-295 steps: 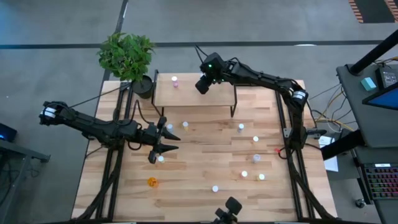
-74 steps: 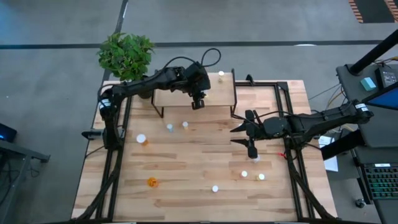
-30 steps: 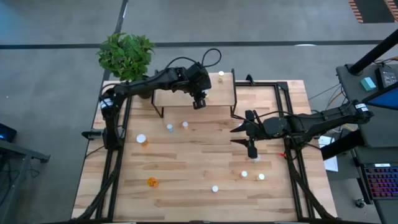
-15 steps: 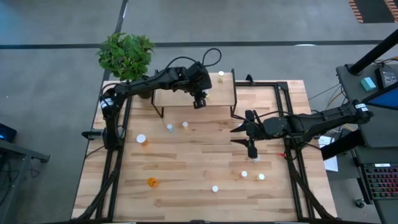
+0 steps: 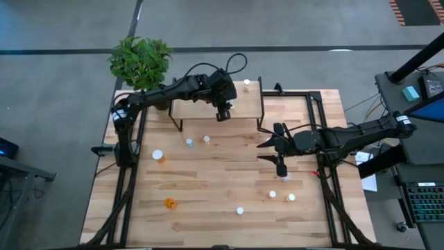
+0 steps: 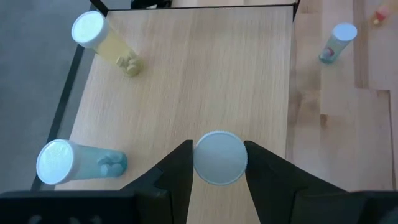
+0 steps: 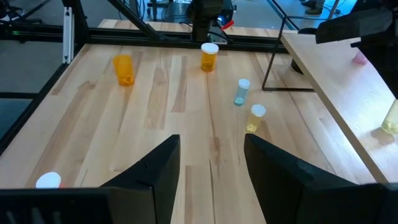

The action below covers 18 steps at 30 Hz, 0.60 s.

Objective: Pick and place medicine bottles onto shelf by color
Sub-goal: Put the yellow pill bottle on the shelf

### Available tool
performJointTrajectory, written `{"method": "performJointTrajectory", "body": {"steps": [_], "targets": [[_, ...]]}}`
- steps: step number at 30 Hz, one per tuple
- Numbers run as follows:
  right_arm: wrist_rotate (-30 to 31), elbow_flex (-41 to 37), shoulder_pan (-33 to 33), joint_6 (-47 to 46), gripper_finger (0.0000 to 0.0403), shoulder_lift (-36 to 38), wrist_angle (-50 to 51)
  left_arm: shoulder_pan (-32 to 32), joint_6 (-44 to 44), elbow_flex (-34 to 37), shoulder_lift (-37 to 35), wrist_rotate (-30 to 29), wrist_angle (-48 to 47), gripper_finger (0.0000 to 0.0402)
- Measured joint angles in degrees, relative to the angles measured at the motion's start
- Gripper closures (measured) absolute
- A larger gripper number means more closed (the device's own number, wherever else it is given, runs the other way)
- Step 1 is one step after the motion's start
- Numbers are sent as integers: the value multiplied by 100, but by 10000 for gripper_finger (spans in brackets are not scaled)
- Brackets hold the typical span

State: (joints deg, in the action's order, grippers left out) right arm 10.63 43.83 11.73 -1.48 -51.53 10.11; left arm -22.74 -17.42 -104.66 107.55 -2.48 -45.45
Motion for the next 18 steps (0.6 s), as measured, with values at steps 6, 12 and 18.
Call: {"method": "performJointTrajectory", "body": {"steps": [6,12,18], "targets": [[-2,0,0,-2,234,0,-1,-33,54,0,-2,22,-11,258],[-1,0,0,-2,234,0,-2,-44,54,0,-4,21,16,203],[-1,-1,0,-42,234,0,-2,-44,-27,-52,-96,-128,-17,171]]}}
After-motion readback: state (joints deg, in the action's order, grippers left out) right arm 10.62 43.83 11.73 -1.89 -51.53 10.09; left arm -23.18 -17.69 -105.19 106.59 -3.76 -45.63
